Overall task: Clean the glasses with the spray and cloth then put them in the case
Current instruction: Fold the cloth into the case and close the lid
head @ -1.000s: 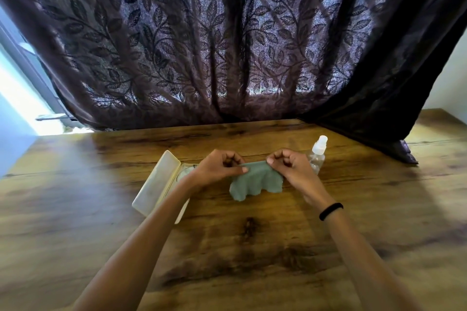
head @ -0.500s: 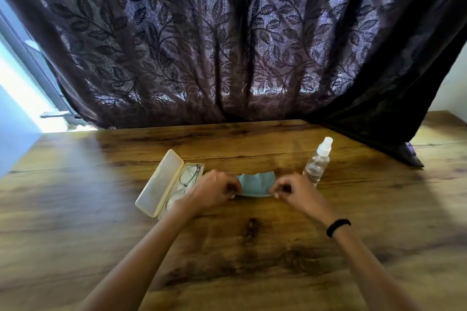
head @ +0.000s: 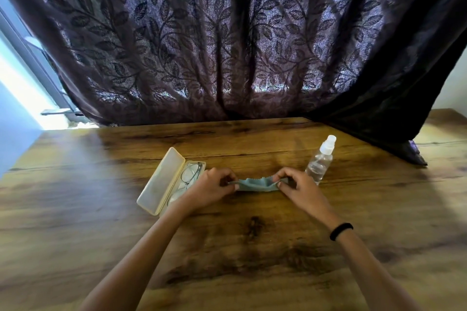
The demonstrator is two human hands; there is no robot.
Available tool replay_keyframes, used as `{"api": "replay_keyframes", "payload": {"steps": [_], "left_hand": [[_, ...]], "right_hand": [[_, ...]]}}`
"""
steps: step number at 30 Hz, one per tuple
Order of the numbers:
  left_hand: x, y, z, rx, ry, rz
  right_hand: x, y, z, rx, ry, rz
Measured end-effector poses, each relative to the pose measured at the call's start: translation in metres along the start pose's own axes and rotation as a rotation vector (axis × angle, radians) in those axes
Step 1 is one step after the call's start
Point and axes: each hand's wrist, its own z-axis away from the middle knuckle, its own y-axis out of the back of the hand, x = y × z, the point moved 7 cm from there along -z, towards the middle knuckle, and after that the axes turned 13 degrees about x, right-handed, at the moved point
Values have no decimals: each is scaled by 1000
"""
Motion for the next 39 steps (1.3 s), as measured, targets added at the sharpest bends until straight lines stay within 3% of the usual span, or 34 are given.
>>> {"api": "replay_keyframes", "payload": {"steps": [11, 14, 19, 26, 32, 36, 39], "left_hand": [[-19, -7, -16, 82, 212, -166], [-18, -5, -17, 123, 199, -249], [-12, -8, -16, 29, 112, -363], [-4, -10, -8, 47, 85, -411], [-5, -6, 8, 148, 86, -240], [-11, 18, 28, 294, 155, 107], [-29, 40, 50, 413, 296, 410]], "right_hand": [[7, -8, -24, 108, -39, 170], [4, -7, -25, 125, -9, 264], [5, -18, -22, -39, 37, 461], [6, -18, -20, -37, 0, 561], [-8, -16, -26, 16, -89, 169], [-14, -30, -35, -60, -342, -409], [-34, -49, -47, -121, -425, -719]]}}
